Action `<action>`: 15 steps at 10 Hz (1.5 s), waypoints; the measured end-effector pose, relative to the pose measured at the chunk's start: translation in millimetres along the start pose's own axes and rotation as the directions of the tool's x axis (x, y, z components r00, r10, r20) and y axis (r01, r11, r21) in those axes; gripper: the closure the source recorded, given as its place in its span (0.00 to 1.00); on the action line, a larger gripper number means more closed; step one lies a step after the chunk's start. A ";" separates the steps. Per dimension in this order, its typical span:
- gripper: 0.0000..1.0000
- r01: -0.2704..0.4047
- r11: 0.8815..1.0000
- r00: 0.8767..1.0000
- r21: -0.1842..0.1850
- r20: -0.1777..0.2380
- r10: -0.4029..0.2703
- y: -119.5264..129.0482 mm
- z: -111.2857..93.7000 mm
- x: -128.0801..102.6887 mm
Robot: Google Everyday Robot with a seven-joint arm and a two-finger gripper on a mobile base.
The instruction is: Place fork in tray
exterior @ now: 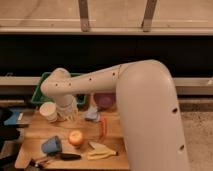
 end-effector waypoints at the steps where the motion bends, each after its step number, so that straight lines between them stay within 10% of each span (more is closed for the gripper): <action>1: 1.00 -0.019 1.000 0.999 0.023 0.032 0.018 -7.7 -17.4 -0.6; 8: 1.00 -0.177 0.981 0.973 0.074 0.166 0.163 -76.1 -62.8 4.8; 15: 1.00 -0.241 0.954 0.955 0.181 0.219 0.199 -127.3 -159.2 -14.5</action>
